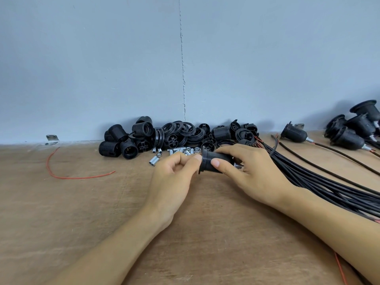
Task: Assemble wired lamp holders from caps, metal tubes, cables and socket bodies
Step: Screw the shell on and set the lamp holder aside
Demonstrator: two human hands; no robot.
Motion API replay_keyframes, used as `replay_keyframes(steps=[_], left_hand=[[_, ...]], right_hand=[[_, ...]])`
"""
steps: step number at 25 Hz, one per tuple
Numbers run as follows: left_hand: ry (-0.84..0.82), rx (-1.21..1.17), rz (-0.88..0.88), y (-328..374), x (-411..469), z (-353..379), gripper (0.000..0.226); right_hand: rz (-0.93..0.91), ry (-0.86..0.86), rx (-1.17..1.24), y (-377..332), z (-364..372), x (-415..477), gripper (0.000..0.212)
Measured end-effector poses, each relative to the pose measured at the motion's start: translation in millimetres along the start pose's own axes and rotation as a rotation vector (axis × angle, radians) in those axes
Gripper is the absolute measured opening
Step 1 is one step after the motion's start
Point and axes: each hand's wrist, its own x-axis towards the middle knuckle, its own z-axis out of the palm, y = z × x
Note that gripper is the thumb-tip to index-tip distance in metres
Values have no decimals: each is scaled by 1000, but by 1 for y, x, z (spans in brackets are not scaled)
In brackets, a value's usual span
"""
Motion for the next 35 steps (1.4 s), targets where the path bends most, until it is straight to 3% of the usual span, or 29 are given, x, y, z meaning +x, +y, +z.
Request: replay_keyframes(steps=[3,6,12,22,28,32,35], left_hand=[[23,-92,-28,3,0,0,4],[11,-140,-30,1,2,0,30],[-68,-50,103,1,-4,4,48],[-93,48,157,2,-6,2,38],[-83,125,132,3,-6,2,19],[-173,125,-32,1,4,5,56],[-161,-18,-81,1,5,7,62]], right_hand=[[-12,-14,-24,0,0,0,50],[-10,-22,-35,2,1,0,51],[9,42,-21,4,2,1,48],[73,143,72,3,1,2,24],[101,169,98,5,-2,3,28],[42,105,70,3,-1,1,33],[-2,-9,-10,3,3,0,48]])
